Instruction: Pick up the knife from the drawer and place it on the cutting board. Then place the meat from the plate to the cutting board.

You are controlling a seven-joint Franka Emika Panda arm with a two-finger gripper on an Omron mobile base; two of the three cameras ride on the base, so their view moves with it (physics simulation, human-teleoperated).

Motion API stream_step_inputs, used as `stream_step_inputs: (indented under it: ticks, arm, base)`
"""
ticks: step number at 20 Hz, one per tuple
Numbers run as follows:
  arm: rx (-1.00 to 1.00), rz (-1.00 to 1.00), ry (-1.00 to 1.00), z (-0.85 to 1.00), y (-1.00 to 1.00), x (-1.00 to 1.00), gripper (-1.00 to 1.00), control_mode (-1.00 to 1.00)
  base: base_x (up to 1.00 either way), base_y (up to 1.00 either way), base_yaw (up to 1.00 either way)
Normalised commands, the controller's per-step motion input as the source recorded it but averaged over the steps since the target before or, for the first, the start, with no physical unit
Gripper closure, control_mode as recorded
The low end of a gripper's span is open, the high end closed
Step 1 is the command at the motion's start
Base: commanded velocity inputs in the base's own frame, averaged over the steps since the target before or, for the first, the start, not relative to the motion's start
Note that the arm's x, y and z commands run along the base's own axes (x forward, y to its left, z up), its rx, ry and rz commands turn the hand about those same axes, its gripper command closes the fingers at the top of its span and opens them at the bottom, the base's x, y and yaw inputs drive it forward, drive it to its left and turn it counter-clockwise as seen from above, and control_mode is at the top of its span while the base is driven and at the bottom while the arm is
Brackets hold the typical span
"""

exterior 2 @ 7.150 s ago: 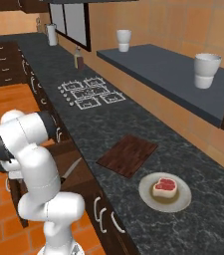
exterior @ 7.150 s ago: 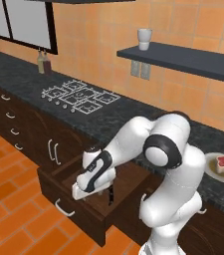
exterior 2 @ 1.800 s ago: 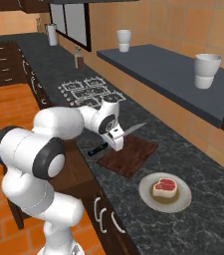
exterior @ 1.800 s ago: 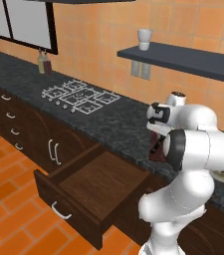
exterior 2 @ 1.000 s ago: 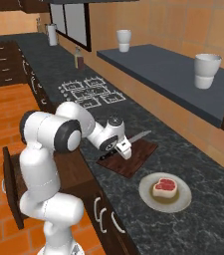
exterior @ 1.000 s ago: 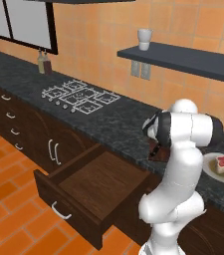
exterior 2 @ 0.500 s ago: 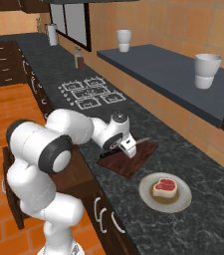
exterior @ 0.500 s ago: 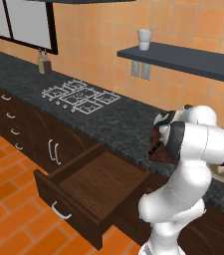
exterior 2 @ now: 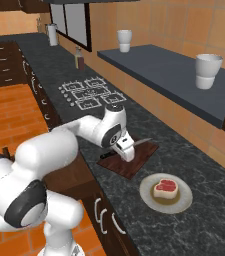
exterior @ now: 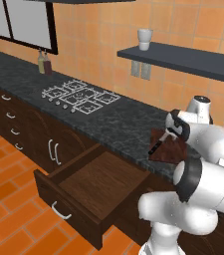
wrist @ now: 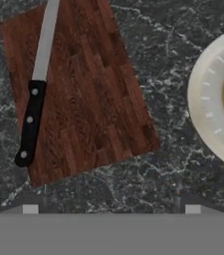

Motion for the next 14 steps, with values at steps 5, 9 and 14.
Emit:
stream_step_inputs:
  ticks: [5, 9, 14]
  arm:
    - [0.03, -0.05, 0.13, 0.0, -0.89, -0.86, -1.0, -1.0]
    - [0.05, -0.11, 0.1, -0.04, -0.99, -0.44, -1.0, -1.0]
    - [0.04, -0.13, 0.14, -0.14, -0.82, -0.18, -1.0, -1.0]
  base:
    - [0.0, 0.0, 0.0]
    - [0.0, 0.0, 0.0]
    - [0.0, 0.0, 0.0]
